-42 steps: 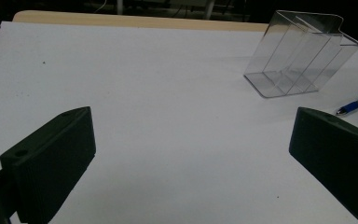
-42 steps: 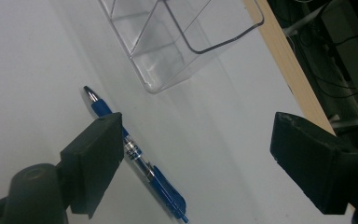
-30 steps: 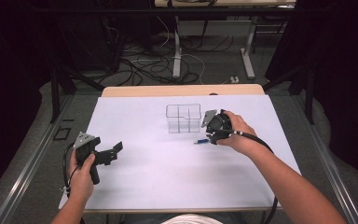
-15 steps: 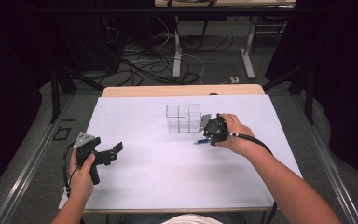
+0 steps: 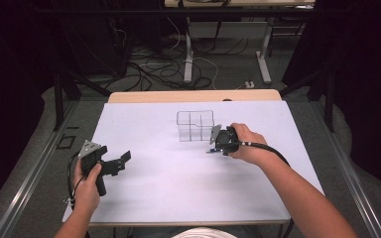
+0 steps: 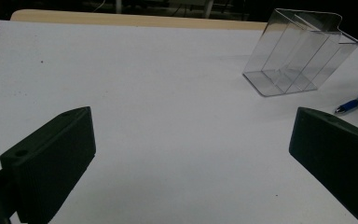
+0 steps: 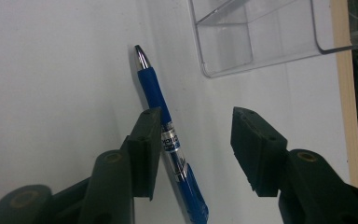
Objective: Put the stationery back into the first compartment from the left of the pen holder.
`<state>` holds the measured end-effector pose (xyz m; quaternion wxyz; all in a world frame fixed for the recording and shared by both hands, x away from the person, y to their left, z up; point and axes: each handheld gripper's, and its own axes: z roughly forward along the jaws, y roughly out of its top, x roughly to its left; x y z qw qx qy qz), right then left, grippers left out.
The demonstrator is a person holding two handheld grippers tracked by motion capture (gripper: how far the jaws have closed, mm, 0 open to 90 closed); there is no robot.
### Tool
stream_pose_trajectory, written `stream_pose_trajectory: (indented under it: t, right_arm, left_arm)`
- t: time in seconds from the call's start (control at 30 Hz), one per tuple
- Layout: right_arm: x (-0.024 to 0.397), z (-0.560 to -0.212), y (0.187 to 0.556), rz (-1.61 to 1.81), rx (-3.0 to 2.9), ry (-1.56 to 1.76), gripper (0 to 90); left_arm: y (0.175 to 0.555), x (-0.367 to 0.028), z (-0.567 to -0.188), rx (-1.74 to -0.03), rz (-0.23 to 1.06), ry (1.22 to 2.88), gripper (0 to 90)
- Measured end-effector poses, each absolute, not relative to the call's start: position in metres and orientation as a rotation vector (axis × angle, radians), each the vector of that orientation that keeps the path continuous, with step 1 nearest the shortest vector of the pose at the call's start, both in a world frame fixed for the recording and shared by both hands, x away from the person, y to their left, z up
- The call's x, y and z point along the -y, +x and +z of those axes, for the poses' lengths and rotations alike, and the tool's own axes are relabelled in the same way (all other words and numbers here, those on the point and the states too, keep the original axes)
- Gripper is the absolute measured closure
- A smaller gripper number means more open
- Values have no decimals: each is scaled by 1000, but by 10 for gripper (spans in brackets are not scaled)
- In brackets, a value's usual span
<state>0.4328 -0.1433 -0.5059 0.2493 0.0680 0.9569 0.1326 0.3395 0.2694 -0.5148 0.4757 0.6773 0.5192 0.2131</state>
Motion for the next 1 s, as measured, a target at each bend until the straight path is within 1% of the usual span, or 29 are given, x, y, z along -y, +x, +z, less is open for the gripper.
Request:
stream_pose_trajectory:
  t: [0.43,0.7,0.77,0.83,0.93,1.0]
  right_arm:
    - [133,-517,430,275,-2652,61,667]
    - [131,-524,433,228,-2661,-66,682]
    - [131,-529,433,273,-2634,-92,686]
    - [129,-524,433,149,-2706,-108,694]
    - [130,-533,436,273,-2639,-147,706]
    - [129,-530,435,190,-2689,-148,711]
  left_arm:
    - [340,-270,-515,-1269,521,1657,2]
    - [340,-269,-515,-1269,521,1657,2]
    - [340,-269,-515,-1270,521,1656,2]
    - [340,-270,-515,-1268,522,1659,2]
    - [339,-270,-515,-1271,521,1655,2]
    - [340,-270,-515,-1270,521,1656,2]
